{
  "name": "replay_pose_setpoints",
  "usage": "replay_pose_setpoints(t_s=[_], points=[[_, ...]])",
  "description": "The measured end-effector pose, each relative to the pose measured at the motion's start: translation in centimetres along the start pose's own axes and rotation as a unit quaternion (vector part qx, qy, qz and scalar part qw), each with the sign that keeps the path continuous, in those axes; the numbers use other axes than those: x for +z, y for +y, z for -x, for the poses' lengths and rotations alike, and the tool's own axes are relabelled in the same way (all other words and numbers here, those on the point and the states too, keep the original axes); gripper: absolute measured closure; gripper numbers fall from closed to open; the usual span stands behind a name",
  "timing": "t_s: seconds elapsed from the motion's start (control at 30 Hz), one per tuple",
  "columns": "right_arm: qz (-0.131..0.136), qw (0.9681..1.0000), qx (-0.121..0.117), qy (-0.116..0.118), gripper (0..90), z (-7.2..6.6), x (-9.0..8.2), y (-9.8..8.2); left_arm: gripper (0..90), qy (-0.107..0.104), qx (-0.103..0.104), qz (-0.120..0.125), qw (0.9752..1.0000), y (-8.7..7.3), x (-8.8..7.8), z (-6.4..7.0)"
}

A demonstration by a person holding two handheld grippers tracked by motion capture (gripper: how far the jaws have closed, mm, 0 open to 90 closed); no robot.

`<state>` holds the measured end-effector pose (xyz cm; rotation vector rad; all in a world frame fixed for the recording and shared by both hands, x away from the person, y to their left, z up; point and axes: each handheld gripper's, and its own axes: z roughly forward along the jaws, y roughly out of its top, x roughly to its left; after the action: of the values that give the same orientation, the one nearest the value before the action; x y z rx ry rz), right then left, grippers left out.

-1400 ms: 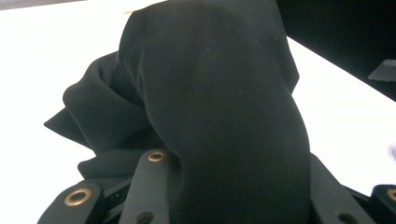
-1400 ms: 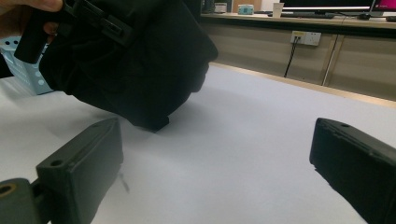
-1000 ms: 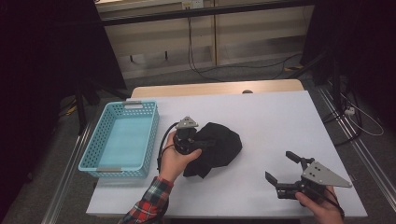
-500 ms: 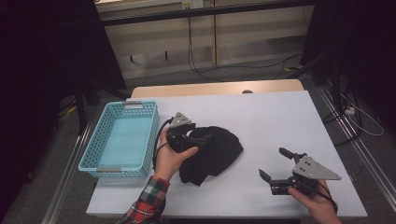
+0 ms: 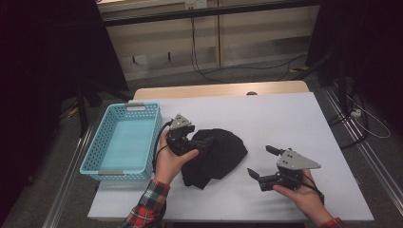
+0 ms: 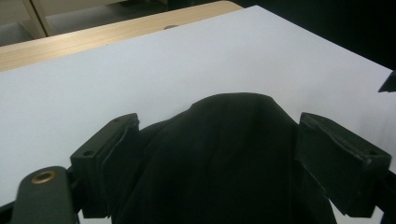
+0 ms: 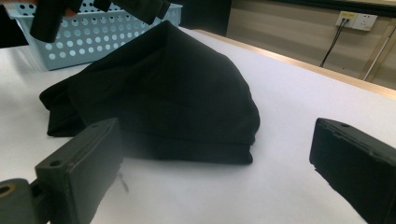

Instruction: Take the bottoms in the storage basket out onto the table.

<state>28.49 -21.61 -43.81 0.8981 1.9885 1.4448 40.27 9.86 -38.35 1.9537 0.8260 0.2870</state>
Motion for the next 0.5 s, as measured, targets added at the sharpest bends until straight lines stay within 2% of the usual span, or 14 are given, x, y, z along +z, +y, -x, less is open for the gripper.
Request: replay_pose_setpoints(t_s=[0.07, 0.17, 0.23, 0.33, 0.5], points=[[-0.001, 1.0, 0.001, 0.002, 2.1, -0.2, 0.7, 0.2, 14.2, 0.005, 0.004, -0.002, 1.0, 0.0, -0.2, -0.1], [-0.003, 1.0, 0.004, 0.005, 2.1, -0.3, 1.4, 0.6, 14.0, 0.005, -0.004, 0.003, 1.0, -0.1, -0.6, -0.2], [-0.002, 1.0, 0.006, -0.004, 2.1, -0.5, 1.9, 0.8, 14.0, 0.006, -0.007, 0.002, 1.0, -0.2, -0.9, -0.3], [-0.005, 0.9999, 0.014, -0.003, 2.1, -0.5, 2.6, 0.9, 14.0, 0.009, -0.012, 0.001, 0.9999, -0.5, -1.0, -0.5], [-0.011, 0.9997, 0.02, 0.008, 2.8, -0.6, 3.6, 1.1, 13.8, 0.015, -0.016, -0.004, 0.9997, -1.0, -1.3, -0.8]])
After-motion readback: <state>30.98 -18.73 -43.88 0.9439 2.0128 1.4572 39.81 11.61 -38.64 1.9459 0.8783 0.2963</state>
